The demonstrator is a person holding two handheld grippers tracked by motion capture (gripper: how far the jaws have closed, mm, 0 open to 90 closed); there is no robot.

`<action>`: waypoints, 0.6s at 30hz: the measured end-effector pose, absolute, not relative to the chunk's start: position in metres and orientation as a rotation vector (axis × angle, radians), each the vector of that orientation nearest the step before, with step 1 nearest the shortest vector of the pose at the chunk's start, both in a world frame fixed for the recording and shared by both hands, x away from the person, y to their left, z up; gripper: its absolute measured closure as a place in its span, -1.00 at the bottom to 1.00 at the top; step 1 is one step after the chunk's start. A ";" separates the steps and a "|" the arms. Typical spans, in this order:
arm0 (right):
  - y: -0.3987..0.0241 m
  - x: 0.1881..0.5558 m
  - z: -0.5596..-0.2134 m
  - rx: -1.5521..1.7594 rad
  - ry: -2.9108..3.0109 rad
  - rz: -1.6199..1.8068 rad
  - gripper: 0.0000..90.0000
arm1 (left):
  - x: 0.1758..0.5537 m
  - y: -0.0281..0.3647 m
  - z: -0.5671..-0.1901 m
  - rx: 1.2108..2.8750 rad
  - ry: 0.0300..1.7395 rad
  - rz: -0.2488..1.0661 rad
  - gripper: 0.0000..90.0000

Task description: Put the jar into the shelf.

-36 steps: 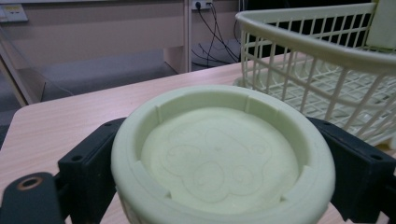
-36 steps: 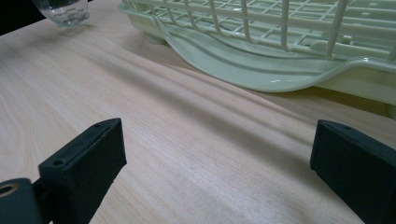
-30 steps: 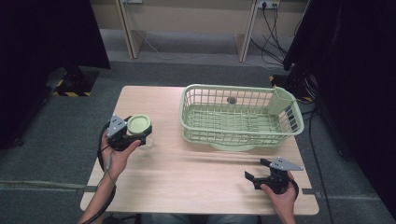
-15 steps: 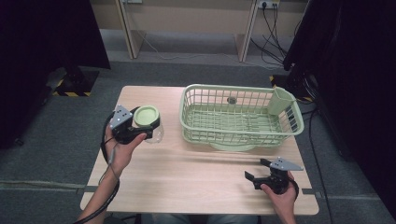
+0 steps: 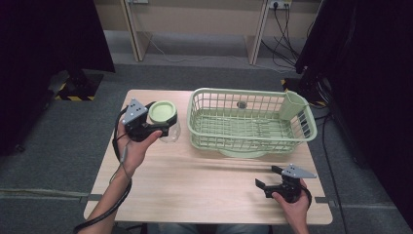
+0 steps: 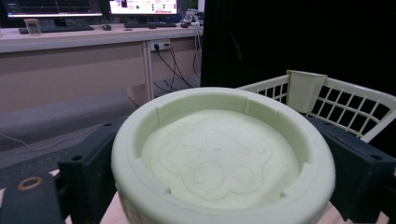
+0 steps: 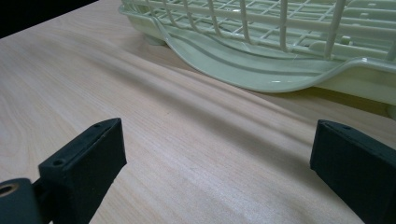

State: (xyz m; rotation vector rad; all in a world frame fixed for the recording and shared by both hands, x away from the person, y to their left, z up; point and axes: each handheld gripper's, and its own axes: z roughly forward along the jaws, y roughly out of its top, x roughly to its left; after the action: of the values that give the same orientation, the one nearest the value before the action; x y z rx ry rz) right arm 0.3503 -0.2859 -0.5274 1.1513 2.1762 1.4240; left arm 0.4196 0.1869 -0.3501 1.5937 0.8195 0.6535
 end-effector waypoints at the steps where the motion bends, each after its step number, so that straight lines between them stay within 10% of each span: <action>1: -0.286 0.350 -0.527 1.152 2.177 1.423 -0.91 | 0.420 0.185 -0.347 1.593 0.815 0.655 -0.75; 18: -0.286 0.350 -0.527 1.150 2.178 1.424 -0.91 | 0.430 0.145 -0.306 1.601 0.731 0.628 -0.75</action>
State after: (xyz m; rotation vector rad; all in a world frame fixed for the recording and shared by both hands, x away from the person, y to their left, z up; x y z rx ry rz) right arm 0.3503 -0.2860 -0.5273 1.1504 2.1783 1.4237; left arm 0.4303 0.1448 -0.3057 1.6009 0.7308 0.6278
